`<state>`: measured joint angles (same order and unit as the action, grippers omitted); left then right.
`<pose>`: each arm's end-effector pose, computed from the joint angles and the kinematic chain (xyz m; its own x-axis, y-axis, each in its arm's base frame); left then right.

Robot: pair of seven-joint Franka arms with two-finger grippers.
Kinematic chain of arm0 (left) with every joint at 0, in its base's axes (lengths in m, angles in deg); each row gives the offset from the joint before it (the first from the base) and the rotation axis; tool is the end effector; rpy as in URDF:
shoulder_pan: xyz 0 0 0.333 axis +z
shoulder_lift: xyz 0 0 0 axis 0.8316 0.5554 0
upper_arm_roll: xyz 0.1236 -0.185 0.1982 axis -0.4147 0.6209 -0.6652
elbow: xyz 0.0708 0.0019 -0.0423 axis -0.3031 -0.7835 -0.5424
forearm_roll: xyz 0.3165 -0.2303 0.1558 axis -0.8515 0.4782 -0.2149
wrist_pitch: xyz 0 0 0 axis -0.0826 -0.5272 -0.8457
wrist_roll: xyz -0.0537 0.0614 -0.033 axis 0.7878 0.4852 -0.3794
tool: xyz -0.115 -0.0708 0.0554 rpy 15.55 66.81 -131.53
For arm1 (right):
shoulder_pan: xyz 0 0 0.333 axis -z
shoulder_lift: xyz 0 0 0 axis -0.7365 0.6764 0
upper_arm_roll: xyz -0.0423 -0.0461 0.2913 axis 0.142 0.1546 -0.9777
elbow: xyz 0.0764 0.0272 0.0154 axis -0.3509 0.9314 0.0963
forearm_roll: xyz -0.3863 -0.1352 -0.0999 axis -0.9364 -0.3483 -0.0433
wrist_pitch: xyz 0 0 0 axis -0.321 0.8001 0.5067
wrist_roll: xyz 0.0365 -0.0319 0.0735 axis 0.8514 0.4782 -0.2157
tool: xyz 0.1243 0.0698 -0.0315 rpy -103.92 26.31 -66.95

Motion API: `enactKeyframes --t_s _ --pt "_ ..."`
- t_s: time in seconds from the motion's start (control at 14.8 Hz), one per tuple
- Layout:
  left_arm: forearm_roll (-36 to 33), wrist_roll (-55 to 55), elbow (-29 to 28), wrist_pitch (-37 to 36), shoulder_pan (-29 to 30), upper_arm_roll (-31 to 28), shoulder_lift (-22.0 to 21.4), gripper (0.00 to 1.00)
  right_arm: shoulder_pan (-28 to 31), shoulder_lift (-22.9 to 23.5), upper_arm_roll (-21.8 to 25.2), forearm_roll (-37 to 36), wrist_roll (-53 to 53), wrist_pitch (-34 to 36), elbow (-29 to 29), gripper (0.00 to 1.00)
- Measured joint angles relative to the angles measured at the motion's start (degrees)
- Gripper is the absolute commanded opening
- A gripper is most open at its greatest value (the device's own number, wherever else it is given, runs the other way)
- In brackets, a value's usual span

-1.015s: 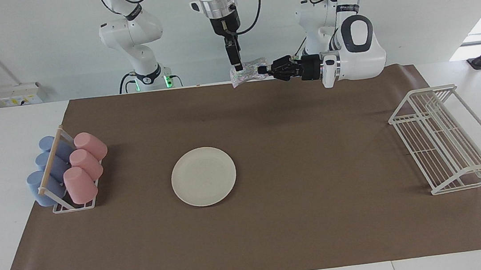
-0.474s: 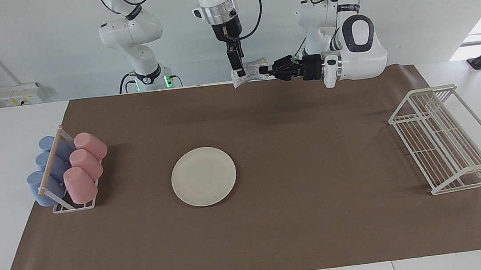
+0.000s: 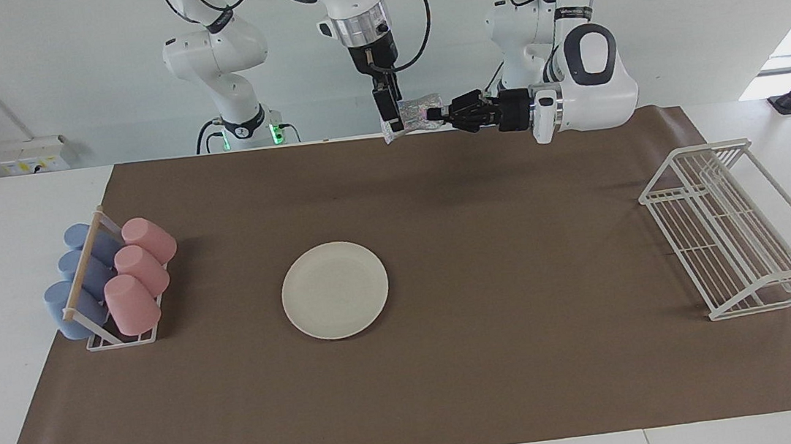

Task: Wipe plate with sponge
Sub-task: 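Grasp the scrubber with the right gripper from the left gripper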

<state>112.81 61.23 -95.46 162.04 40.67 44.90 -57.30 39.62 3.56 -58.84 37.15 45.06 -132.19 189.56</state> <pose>0.4495 -0.2562 0.4179 0.9054 -0.1862 -0.3816 0.3564 -0.1552 0.9214 0.4335 0.3971 0.5246 -0.0699 -0.9636 -0.2582 -0.9903 0.0982 -0.0985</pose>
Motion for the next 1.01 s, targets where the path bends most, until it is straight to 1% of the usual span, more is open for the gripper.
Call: enactKeyframes --t_s 0.14,0.27,0.34,0.41,0.74,0.81,0.88,1.01 --pt "0.0 0.0 0.0 -0.1 0.0 0.0 0.0 0.0 -0.1 0.0 -0.1 0.0 0.0 -0.1 0.3 0.49" --pt "0.0 -0.1 0.0 -0.1 0.0 0.0 0.0 0.0 -0.1 0.0 -0.2 0.0 0.0 -0.3 0.3 0.31" --pt "0.0 -0.1 0.0 -0.1 0.0 0.0 0.0 0.0 -0.1 0.0 -0.2 0.0 0.0 -0.7 0.3 0.2" --pt "0.0 -0.1 0.0 -0.1 0.0 -0.1 0.0 0.0 -0.1 0.0 -0.2 0.0 0.0 -1.1 0.3 0.0" --pt "0.0 -0.1 0.0 -0.1 0.0 -0.1 0.0 0.0 -0.2 0.0 -0.3 0.0 -1.4 -1.3 0.3 0.0" --pt "0.0 -0.1 0.0 -0.2 0.0 -0.1 0.0 0.16 -0.2 0.0 -0.3 0.0 -1.6 -1.3 0.3 0.0" --pt "0.0 -0.1 0.0 -0.2 0.0 -0.1 0.0 0.99 -0.2 0.0 -0.3 0.0 -1.7 -1.3 0.3 0.0" --pt "-0.5 -0.2 0.0 -0.2 0.0 -0.1 -0.2 1.0 -0.2 0.0 -0.3 0.0 -1.8 -1.3 0.3 0.0"
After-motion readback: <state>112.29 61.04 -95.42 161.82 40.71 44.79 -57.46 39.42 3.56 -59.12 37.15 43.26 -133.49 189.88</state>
